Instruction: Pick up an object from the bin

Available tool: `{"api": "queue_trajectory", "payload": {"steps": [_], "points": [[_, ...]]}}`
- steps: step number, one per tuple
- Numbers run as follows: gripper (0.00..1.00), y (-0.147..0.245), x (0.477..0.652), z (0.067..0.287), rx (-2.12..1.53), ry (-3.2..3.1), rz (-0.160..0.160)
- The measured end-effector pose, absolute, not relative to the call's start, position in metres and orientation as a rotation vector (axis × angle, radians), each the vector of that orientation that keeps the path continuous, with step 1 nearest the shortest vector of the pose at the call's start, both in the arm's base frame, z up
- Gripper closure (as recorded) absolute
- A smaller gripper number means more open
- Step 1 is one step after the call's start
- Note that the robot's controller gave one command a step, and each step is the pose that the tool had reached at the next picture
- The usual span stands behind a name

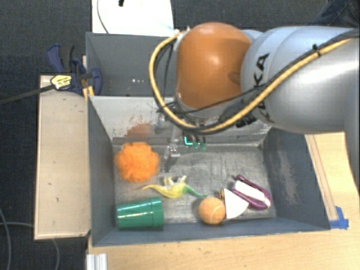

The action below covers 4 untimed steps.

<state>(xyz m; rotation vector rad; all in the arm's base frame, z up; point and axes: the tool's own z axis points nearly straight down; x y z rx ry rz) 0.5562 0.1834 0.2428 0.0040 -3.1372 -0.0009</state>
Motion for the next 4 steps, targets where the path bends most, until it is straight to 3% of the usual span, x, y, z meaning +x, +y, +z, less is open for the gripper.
{"api": "queue_trajectory", "payload": {"steps": [1, 2, 3, 4], "points": [[0.00, 0.182, 0.558, 0.247, -0.003, -3.145, -0.003], [0.00, 0.184, 0.551, 0.193, 0.068, -3.149, -0.004], [0.00, 0.183, 0.517, 0.164, 0.316, -3.122, 0.001], [1.00, 0.177, 0.584, 0.080, 0.535, -3.098, -0.001]]}}
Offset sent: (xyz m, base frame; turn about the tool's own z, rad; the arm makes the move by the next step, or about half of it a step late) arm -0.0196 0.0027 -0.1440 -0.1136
